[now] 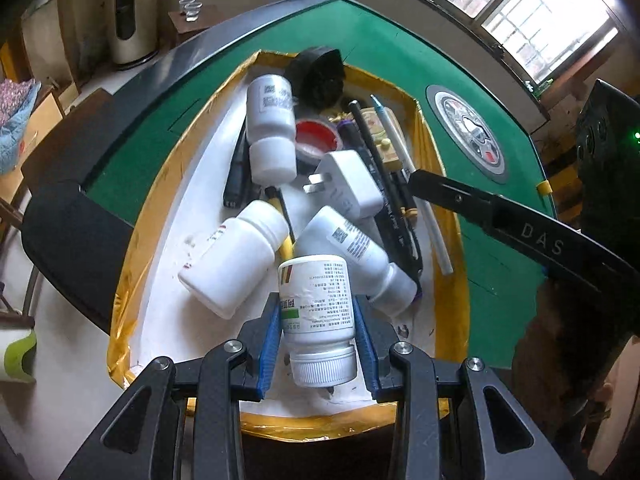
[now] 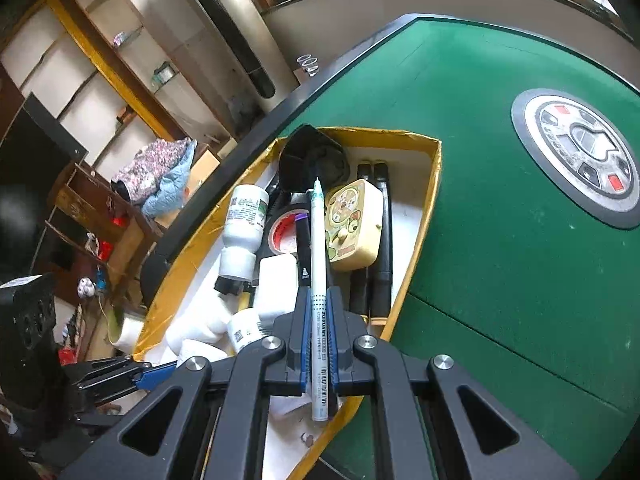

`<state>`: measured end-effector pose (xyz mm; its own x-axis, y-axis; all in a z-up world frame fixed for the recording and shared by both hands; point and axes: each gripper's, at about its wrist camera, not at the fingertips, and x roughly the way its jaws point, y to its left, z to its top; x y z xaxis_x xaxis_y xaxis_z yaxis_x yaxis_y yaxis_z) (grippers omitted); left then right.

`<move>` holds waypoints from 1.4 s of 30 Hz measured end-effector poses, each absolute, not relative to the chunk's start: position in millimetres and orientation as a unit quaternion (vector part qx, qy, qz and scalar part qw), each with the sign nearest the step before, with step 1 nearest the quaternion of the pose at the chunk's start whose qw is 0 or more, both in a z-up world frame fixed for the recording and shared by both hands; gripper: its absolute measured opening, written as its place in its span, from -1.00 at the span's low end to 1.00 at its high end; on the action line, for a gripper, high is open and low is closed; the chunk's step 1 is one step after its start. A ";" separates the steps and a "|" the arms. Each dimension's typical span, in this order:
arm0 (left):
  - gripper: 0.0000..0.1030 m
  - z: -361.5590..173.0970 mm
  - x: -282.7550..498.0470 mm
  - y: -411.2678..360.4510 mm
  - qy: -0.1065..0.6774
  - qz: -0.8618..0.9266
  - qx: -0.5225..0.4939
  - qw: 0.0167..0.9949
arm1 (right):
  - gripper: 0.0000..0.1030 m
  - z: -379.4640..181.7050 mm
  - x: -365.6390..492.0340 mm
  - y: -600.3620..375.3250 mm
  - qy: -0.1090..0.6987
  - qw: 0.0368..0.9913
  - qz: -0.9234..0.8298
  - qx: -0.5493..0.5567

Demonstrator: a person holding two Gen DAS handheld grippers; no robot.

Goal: Organize rigid objects

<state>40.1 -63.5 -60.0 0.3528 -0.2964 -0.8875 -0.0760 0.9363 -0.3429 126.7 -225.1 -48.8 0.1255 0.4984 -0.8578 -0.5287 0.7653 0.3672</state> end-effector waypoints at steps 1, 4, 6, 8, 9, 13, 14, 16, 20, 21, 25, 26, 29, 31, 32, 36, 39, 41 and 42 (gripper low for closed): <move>-0.30 -62.3 40.7 -62.8 0.567 -0.067 -0.167 0.804 | -0.86 -50.5 127.3 -223.7 0.566 0.750 0.341 -0.017; -0.30 -69.2 42.1 -62.8 0.573 -0.065 -0.171 0.799 | -0.86 -57.0 130.4 -220.6 0.571 0.749 0.336 -0.025; -0.30 -68.0 41.5 -65.2 0.567 -0.062 -0.163 0.805 | -0.86 -61.5 131.9 -220.2 0.574 0.747 0.334 -0.026; -0.29 -68.8 41.8 -64.9 0.566 -0.062 -0.166 0.805 | -0.85 -65.0 132.4 -219.0 0.577 0.745 0.333 -0.025; -0.29 -69.5 41.4 -64.6 0.565 -0.061 -0.168 0.805 | -0.85 -65.6 132.3 -219.1 0.578 0.745 0.332 -0.024; -0.29 -68.4 39.7 -66.6 0.557 -0.058 -0.157 0.813 | -0.84 -63.5 131.3 -221.7 0.572 0.751 0.328 -0.019; -0.28 -69.2 39.3 -66.8 0.555 -0.054 -0.159 0.815 | -0.80 -62.7 131.0 -223.8 0.571 0.754 0.325 -0.017; -0.08 -73.0 40.2 -66.4 0.559 -0.054 -0.163 0.811 | -0.73 -61.1 130.5 -228.6 0.571 0.752 0.330 -0.005; 0.16 -67.1 30.6 -68.6 0.534 -0.050 -0.148 0.831 | -0.35 -50.6 122.4 -238.2 0.562 0.757 0.334 0.011; 0.23 -62.6 25.5 -70.1 0.523 -0.046 -0.143 0.839 | -0.35 -46.5 118.4 -242.3 0.560 0.758 0.334 0.017; 0.50 -44.6 5.6 -77.4 0.473 -0.014 -0.126 0.872 | -0.20 -29.8 101.0 -255.2 0.552 0.766 0.327 0.034; 0.52 -39.4 -0.4 -79.3 0.452 0.006 -0.119 0.884 | -0.12 -23.8 94.8 -260.1 0.546 0.771 0.326 0.037; 0.58 -28.7 -9.2 -84.8 0.427 0.028 -0.087 0.900 | -0.03 -10.6 78.2 -273.3 0.531 0.780 0.330 0.040; 0.60 -25.7 -7.9 -90.5 0.440 0.023 -0.059 0.896 | -0.03 -6.9 71.4 -280.1 0.530 0.781 0.328 0.045; 0.60 -24.1 -9.4 -93.9 0.441 0.028 -0.045 0.896 | -0.03 -5.5 68.4 -284.5 0.531 0.781 0.326 0.049; 0.60 -16.4 -16.2 -102.5 0.431 0.042 -0.007 0.901 | -0.03 -2.9 60.3 -293.4 0.533 0.780 0.321 0.058; 0.60 -13.3 -22.4 -108.0 0.431 0.044 0.009 0.901 | -0.03 -3.0 55.7 -297.3 0.533 0.782 0.317 0.056; 0.60 -12.4 -27.5 -108.3 0.430 0.043 0.013 0.902 | -0.03 -4.0 51.8 -298.2 0.535 0.782 0.315 0.055; 0.60 -12.0 -27.3 -107.5 0.430 0.043 0.011 0.902 | -0.03 -4.2 50.2 -298.6 0.536 0.782 0.313 0.056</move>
